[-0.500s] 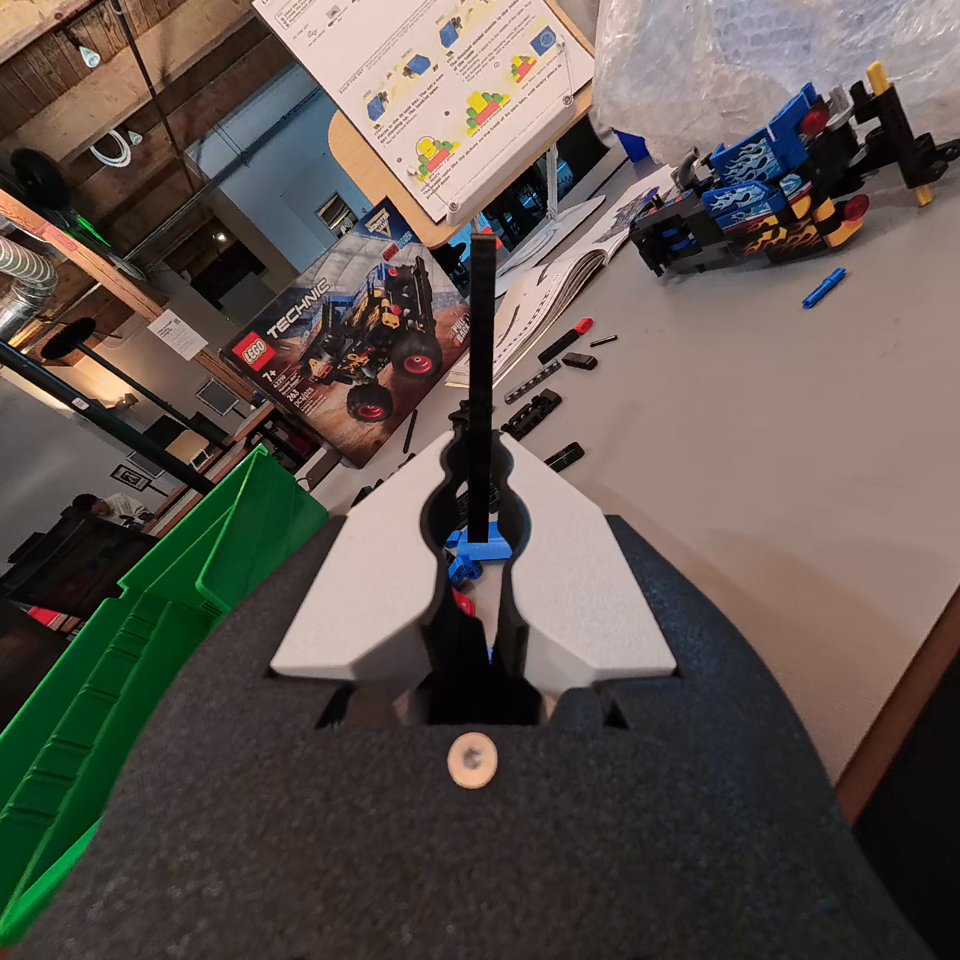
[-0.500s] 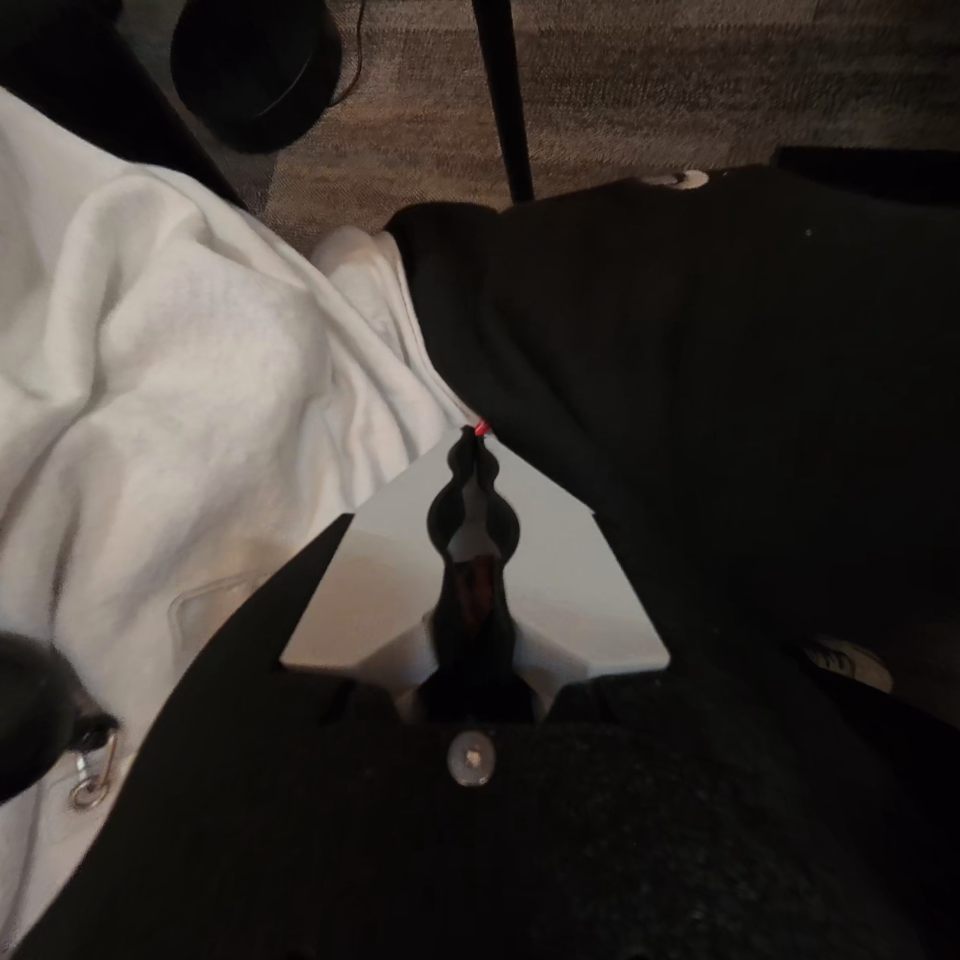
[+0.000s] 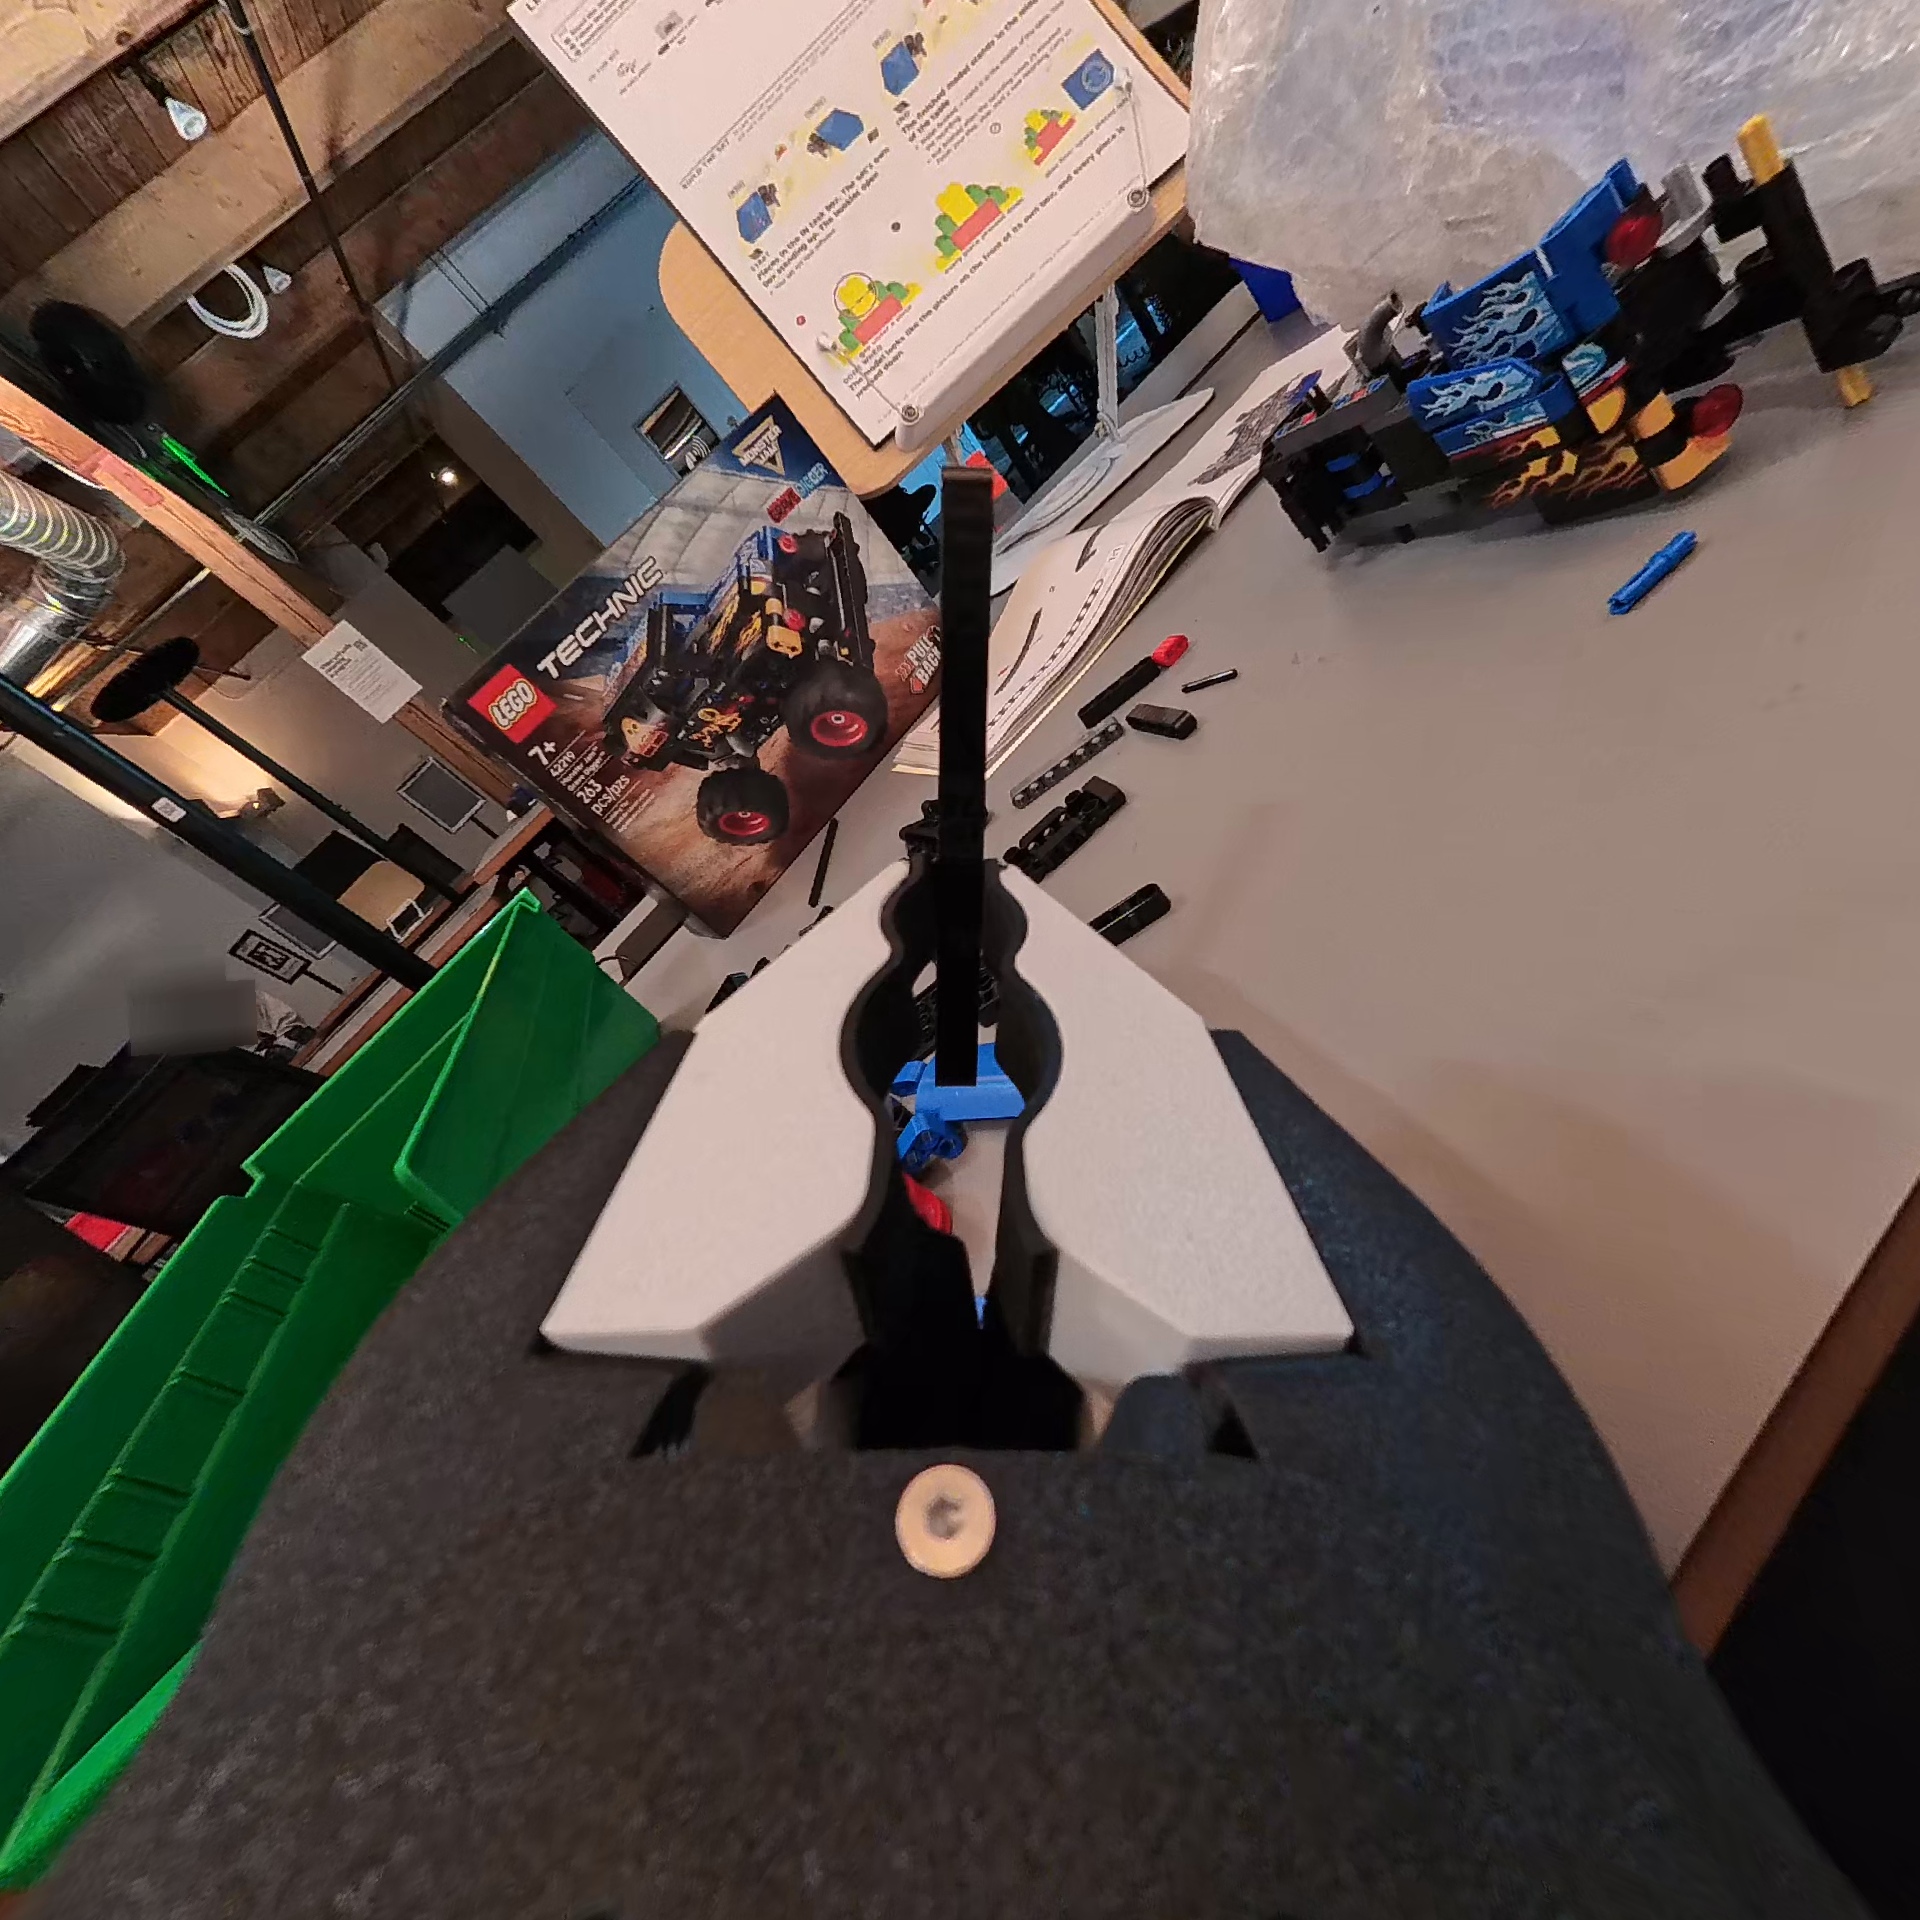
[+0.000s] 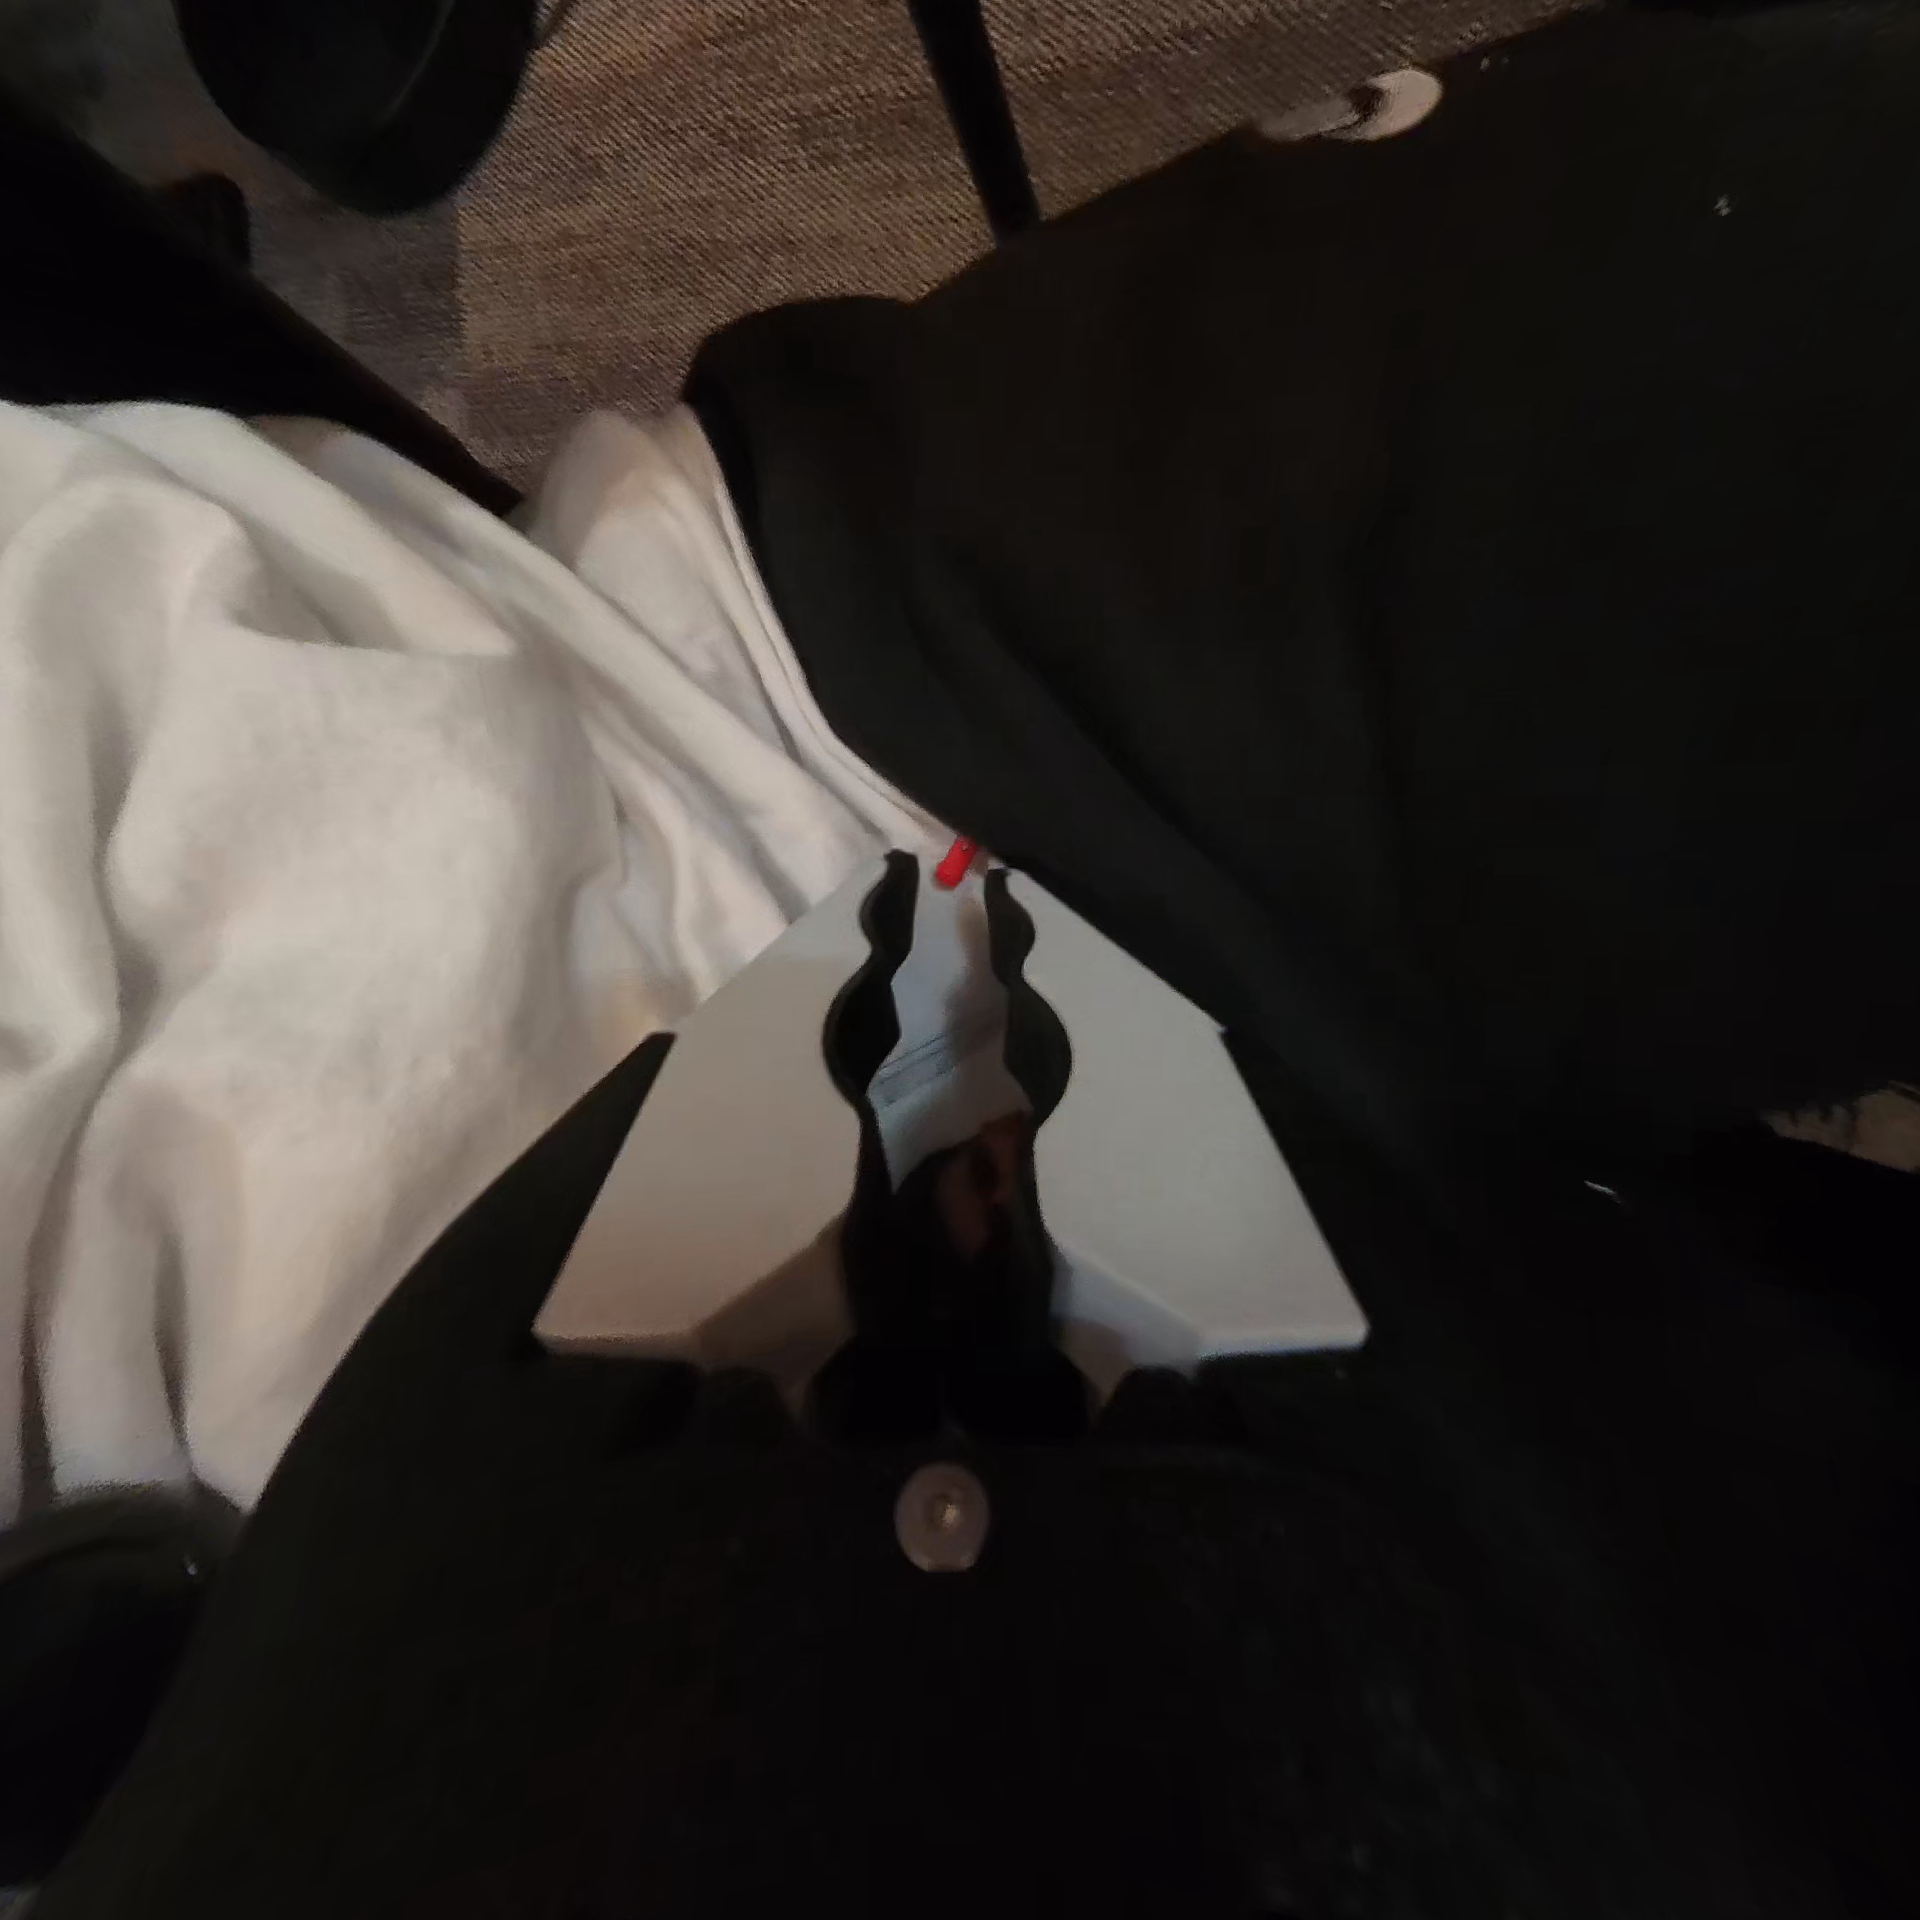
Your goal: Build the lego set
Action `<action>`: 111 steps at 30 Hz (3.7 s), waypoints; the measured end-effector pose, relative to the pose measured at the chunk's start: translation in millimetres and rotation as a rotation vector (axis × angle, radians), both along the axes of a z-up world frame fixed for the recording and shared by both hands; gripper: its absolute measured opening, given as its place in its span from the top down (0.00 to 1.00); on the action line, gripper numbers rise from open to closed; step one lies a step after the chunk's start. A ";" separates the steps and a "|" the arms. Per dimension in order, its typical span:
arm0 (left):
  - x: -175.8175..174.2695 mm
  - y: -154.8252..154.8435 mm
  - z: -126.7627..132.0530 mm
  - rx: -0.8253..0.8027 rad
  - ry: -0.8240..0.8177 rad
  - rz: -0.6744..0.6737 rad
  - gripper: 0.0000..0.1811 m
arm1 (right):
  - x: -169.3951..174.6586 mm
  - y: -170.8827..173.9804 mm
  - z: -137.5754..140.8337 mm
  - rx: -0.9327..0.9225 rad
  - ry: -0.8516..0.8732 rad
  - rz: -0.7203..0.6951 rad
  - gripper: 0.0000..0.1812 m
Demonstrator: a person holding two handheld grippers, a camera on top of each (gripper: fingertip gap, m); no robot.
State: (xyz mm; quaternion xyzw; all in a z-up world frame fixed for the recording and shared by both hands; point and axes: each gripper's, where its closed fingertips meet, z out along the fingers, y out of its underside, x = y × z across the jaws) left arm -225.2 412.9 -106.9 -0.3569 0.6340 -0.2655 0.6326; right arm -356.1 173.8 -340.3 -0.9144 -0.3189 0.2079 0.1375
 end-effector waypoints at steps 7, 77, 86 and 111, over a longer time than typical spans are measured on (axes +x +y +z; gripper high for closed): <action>-0.3 -0.1 0.7 0.002 -0.005 -0.001 0.97 | -1.5 0.4 -9.3 -0.018 -0.031 -0.017 0.97; 10.6 -96.3 30.3 0.134 0.140 -0.094 0.97 | 129.1 130.6 267.9 0.639 0.409 -0.512 0.98; 14.6 -90.0 20.4 0.272 0.203 0.010 0.97 | 135.5 137.4 254.8 0.678 0.271 -0.516 0.98; 19.9 -81.9 5.4 0.335 0.251 0.075 0.96 | 142.0 143.5 242.8 0.689 0.230 -0.541 0.98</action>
